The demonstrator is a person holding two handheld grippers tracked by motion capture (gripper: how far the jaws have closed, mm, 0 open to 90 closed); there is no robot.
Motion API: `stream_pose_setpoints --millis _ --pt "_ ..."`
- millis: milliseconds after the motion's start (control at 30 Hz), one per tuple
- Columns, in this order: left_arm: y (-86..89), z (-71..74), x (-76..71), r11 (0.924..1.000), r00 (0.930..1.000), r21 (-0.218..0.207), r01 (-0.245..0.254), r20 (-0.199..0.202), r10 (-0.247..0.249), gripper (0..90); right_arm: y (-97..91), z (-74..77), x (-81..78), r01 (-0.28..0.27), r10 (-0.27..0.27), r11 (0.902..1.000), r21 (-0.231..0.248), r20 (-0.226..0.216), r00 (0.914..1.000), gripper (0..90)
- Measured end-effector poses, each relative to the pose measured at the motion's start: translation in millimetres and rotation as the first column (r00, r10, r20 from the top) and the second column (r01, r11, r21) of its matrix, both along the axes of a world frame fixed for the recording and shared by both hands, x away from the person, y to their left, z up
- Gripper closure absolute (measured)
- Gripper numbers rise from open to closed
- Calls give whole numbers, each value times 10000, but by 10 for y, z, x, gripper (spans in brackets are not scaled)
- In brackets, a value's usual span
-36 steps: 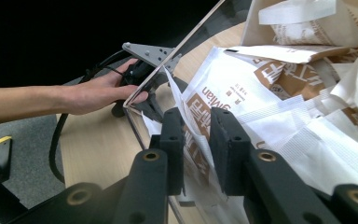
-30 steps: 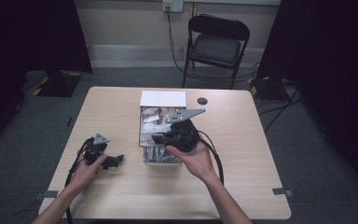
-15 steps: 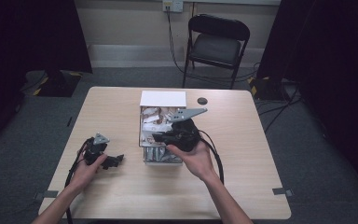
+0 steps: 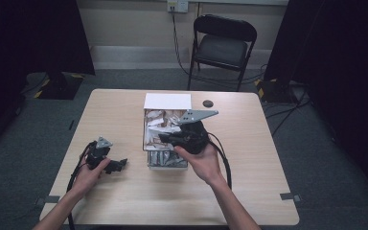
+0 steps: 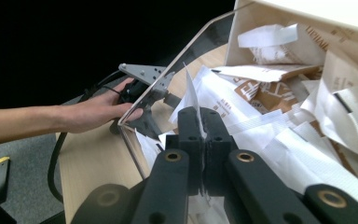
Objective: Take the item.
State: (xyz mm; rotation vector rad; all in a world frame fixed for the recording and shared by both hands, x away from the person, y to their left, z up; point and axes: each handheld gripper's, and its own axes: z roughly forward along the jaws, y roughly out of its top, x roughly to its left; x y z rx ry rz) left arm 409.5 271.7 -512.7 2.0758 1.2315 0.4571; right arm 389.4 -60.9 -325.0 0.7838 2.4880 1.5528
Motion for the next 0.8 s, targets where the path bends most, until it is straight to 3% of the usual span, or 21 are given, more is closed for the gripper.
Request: stream_pose_setpoints --millis 133,800 --pt "-1 -1 0 10000 10000 -4 -9 13 9 0 -26 40 -22 131 -136 9997 192 285 9995 887" --pt "-1 -1 0 10000 10000 -20 2 -9 -2 0 -150 129 -16 268 -287 9984 502 372 9989 887"
